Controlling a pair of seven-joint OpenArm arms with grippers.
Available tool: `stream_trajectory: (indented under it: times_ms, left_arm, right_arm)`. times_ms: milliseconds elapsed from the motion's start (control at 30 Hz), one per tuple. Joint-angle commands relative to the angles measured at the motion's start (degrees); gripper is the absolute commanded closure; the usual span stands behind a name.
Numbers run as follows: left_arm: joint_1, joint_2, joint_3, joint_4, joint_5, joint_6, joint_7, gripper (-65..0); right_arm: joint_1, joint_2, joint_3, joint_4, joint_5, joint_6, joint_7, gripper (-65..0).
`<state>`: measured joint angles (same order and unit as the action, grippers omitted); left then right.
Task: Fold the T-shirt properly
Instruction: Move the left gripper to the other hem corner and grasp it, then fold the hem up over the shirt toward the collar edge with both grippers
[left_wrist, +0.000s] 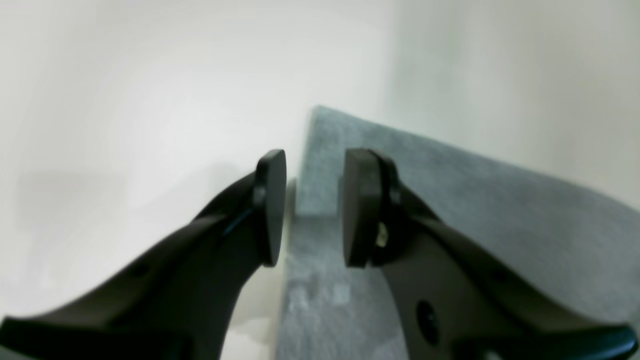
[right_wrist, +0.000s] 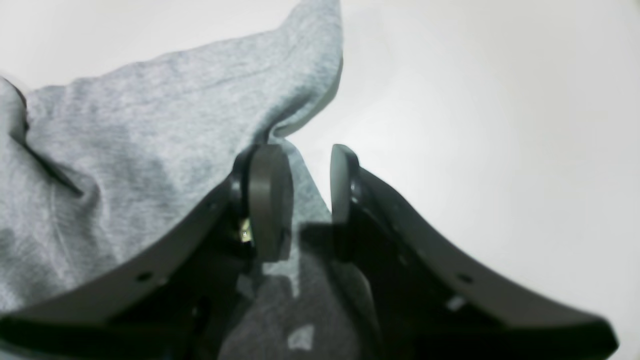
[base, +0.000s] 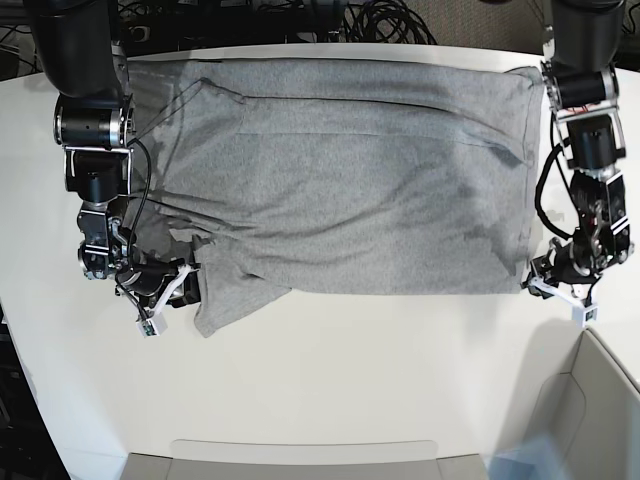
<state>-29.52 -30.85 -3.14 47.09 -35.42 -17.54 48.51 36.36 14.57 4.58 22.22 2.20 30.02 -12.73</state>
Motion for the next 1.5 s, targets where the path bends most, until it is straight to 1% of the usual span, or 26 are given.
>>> stream_trajectory:
  times_ms: [0,33,100,300,500,667,800,867,1133,1167,1200,1233,1267,1333,1433,1467]
  left_arm:
    - [-3.58,-1.1,1.77,-1.86,-0.76,-0.44,-2.67,-20.4]
    - [-5.08,-1.1,3.62,-4.67,-0.84,-0.53,-4.07,-20.4]
    - [-5.87,-1.1,5.82,-6.17,-0.84,-0.53,-5.48,-20.4]
    - [-5.87,-0.84,6.61,-6.52,-0.84,-0.53,-5.92,-20.4]
    - [-5.6,-0.75,6.87,-6.52,-0.84,-0.53,-5.92,-22.1]
    - [-5.52,-0.31,12.94,-8.1,-0.93,-0.53,-6.45,-22.1]
    - [-5.6,0.57,13.29,-13.38,-1.02,-0.35,-9.96,-22.1]
    - [-5.78,1.53,13.38,-14.26,-0.93,-0.26,-10.67,-22.1]
    - [-5.69,2.85,13.55,-14.52,-0.93,-0.61,-10.14,-21.8]
    - [-5.52,3.11,13.64,-14.52,-0.93,-0.7,-10.14,-21.3]
    - [-5.25,3.11,13.64,-14.52,-0.93,-1.76,-10.14,-19.5]
    - [-4.37,3.11,13.64,-14.52,-0.93,-3.34,-10.14,-16.3]
    - [-3.93,3.11,13.64,-14.52,-0.93,-4.31,-10.14,-11.7]
    - [-3.49,3.03,13.64,-14.52,-0.84,-4.39,-10.14,0.0]
    - [-2.35,2.94,13.38,-14.26,-0.84,-4.66,-10.84,0.0]
    - [-2.17,2.94,13.11,-14.26,-0.84,-4.66,-11.19,0.0]
  right_arm:
    - [0.52,0.6,-0.14,-0.11,-2.24,-0.35,-3.58,-16.1]
    - [0.52,0.6,-0.14,-0.11,-2.24,-0.35,-3.58,-16.1]
    - [0.52,0.6,-0.05,0.68,-2.24,-0.35,-3.58,-16.1]
    - [0.52,0.42,-0.05,2.18,-2.24,-0.35,-3.58,-16.1]
    - [0.52,0.07,-0.05,2.18,-2.24,-0.35,-3.58,-16.1]
    - [0.52,-0.02,-0.05,2.18,-2.24,-0.35,-3.58,-16.1]
    - [0.52,-0.02,-0.05,2.18,-2.24,-0.35,-3.58,-16.0]
    - [0.52,-0.02,-0.05,2.18,-2.24,-0.35,-3.58,-16.0]
    - [0.52,-0.02,-0.05,2.18,-2.24,-0.35,-3.66,-15.9]
    - [0.52,-0.02,-0.14,2.18,-2.24,-0.35,-3.66,-15.8]
    - [0.52,-0.02,-0.14,2.27,-2.24,-0.35,-4.37,-15.8]
    - [0.52,-0.02,-0.14,2.27,-2.24,-0.35,-5.33,-15.7]
    - [0.52,-0.02,-0.14,2.35,-2.24,-0.35,-6.21,-15.4]
    - [0.52,-0.02,-0.14,3.58,-2.24,-0.35,-7.09,-11.4]
    - [0.52,-0.02,-0.14,4.55,-2.24,-0.35,-7.0,0.0]
    - [0.52,-0.02,-0.14,4.64,-2.24,-0.35,-6.92,0.0]
